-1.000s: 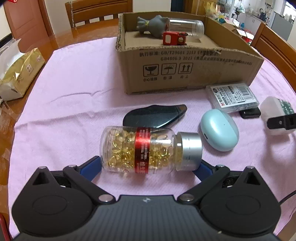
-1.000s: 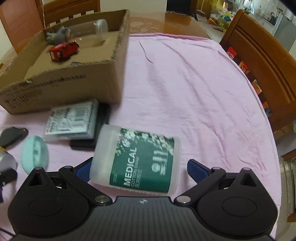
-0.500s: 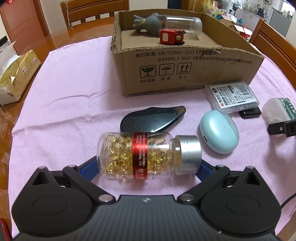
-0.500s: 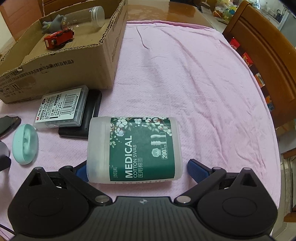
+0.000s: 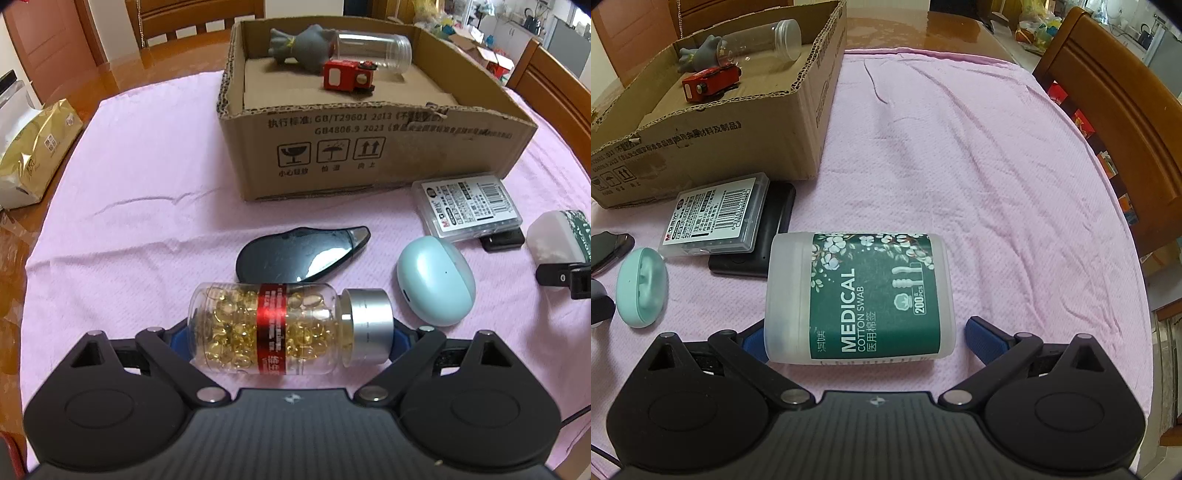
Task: Organize rigid objects
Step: 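Lift and carry the capsule bottle with left tool while right carries tub to box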
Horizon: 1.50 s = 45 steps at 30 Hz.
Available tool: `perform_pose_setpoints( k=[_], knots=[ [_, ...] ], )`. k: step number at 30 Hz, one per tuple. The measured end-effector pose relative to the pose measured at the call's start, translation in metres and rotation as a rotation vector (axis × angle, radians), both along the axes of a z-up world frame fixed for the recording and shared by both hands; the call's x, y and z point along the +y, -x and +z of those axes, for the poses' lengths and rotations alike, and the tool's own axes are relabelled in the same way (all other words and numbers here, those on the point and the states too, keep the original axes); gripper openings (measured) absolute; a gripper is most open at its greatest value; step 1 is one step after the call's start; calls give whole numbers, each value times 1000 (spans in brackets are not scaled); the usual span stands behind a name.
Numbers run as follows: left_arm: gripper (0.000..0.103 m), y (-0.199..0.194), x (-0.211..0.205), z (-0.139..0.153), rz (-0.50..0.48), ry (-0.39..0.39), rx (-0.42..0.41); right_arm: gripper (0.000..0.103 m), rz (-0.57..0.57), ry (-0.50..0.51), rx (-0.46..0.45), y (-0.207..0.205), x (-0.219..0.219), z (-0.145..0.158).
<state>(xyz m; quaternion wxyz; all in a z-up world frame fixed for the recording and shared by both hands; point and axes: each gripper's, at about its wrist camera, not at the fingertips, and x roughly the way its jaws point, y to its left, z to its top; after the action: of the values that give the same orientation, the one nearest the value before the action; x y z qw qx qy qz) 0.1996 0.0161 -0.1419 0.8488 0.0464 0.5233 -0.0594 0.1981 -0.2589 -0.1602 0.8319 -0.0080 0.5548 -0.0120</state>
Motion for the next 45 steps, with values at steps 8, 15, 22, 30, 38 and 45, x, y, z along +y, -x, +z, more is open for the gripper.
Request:
perform_pose_setpoints(
  k=[8,15,22,30,38,45],
  knots=[
    [93,-1,1,6,5,15,13,103,-13,-2,33,-10,0,1],
    [94,0,3,10,4,27,3,103,-39,8,70,-18,0,3],
    [93,1,4,10,-3,39,-9,103,-44,12,70,-22,3,6],
    [93,2,1,10,-39,16,-2,91,-25,8,100,-25,11,4],
    [93,3,4,11,-91,14,30,86,23,1,85,-24,14,11],
    [93,7,8,34,-172,11,28,86,150,-2,40,-12,19,36]
  ],
)
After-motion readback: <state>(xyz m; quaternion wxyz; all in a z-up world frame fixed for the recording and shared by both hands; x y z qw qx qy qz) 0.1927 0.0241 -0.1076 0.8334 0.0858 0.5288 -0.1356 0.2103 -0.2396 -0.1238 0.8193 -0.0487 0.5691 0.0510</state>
